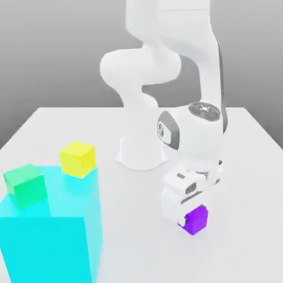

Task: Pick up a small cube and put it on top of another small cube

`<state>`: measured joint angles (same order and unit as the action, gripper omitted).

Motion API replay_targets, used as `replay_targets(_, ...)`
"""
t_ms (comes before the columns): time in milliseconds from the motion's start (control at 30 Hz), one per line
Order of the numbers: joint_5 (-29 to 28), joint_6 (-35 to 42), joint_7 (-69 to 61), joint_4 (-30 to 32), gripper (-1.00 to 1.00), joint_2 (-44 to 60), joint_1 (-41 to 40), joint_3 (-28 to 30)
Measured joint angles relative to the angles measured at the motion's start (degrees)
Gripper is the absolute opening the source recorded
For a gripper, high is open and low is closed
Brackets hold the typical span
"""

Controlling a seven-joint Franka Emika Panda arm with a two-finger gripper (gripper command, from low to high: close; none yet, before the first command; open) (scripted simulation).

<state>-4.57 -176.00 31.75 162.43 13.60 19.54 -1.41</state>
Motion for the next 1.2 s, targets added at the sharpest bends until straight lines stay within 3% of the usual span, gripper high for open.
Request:
replay_targets(133, 0.10, 0.74, -0.09, 0.17, -1.00, -0.91, -0.21, -0.24)
replay_targets(367, 4.51, 12.52, -2.91, 1.79, -1.00, -14.30, -0.65, -1.67)
replay_targets(1000, -0.02, 59.47, 15.19, -20.96, -1.00, -38.83, -24.35, 11.86)
replay_targets(1133, -0.38, 54.27, 16.03, -17.39, -1.00, -37.21, -25.86, 12.83)
replay_targets(1167, -0.38, 52.46, 15.99, -16.25, 1.00, -36.54, -25.97, 12.94)
replay_targets(1200, -0.38, 52.46, 15.98, -16.25, 1.00, -36.54, -25.97, 12.94)
